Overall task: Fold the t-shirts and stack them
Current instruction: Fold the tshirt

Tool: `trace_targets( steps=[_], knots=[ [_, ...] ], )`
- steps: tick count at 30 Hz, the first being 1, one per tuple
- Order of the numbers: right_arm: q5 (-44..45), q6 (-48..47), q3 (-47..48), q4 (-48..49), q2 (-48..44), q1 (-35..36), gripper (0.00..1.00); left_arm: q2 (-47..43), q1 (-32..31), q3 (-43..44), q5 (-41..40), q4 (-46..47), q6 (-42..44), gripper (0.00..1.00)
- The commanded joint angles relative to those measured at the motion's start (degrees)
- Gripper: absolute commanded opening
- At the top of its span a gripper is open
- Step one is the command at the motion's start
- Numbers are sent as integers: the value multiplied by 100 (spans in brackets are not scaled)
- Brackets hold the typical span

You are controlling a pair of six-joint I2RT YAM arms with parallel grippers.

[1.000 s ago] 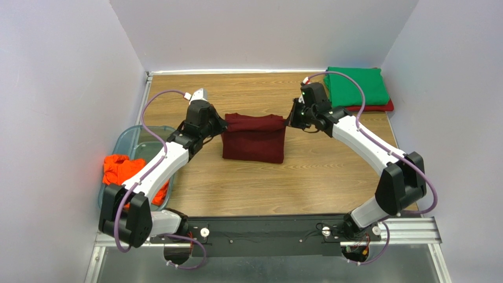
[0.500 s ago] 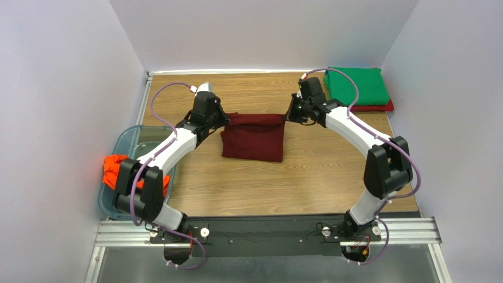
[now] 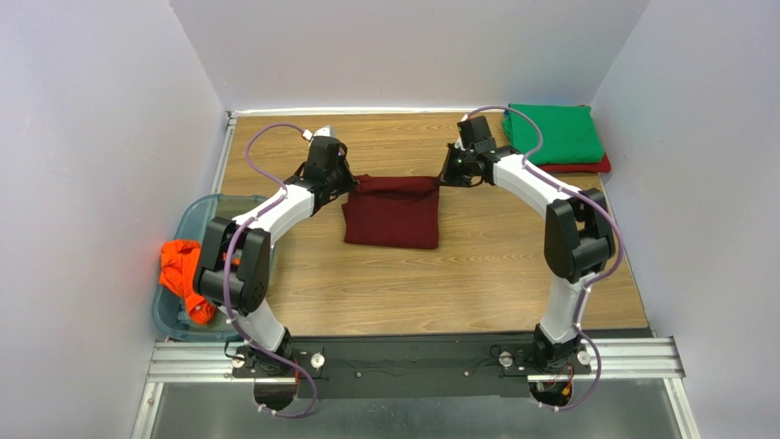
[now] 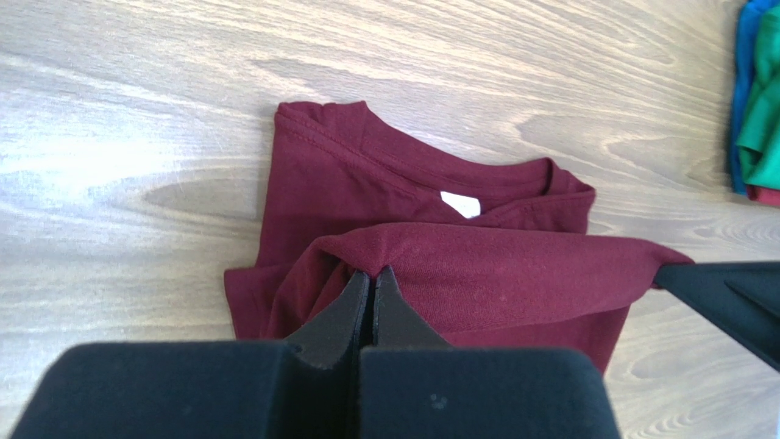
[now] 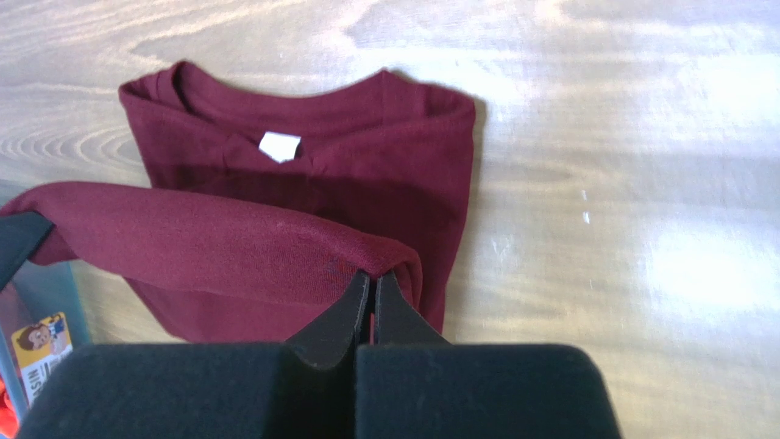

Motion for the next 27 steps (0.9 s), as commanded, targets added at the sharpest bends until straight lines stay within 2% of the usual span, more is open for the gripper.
trace_targets(
  steps=[1,4,6,7,9,10,11,13,14,16,20,27],
  knots=[
    [-339,-160,377,66,447,-137,1,281,88,245,-4,137,175,0],
    [-383,-160,587,66,771,-189,1,458,123,315,5,207,149,0],
    [-480,-169,788,66,922,-268,7,563,158,368,-4,278,132,0],
    [-558,-126,929,66,1070,-329,13,607,193,438,40,304,140,12],
    [-664,-108,1018,66,1185,-391,23,633,202,517,40,322,158,20],
    [-708,-99,1149,66,1221,-400,29,642,211,552,40,339,175,30],
    [-752,-134,1211,66,1221,-418,39,634,229,596,40,322,176,35],
    [-945,-221,1264,57,1160,-427,46,555,229,641,40,304,184,44],
    [-1033,-335,1230,57,1038,-427,64,415,229,623,188,313,158,62],
    [-1227,-389,1107,57,853,-427,100,248,229,474,198,305,123,65],
    [-1525,-424,397,110,308,-418,100,-288,185,-26,417,366,70,70],
    [-1920,-424,-387,443,-299,-155,100,-360,-79,-212,858,840,114,71]
  ],
)
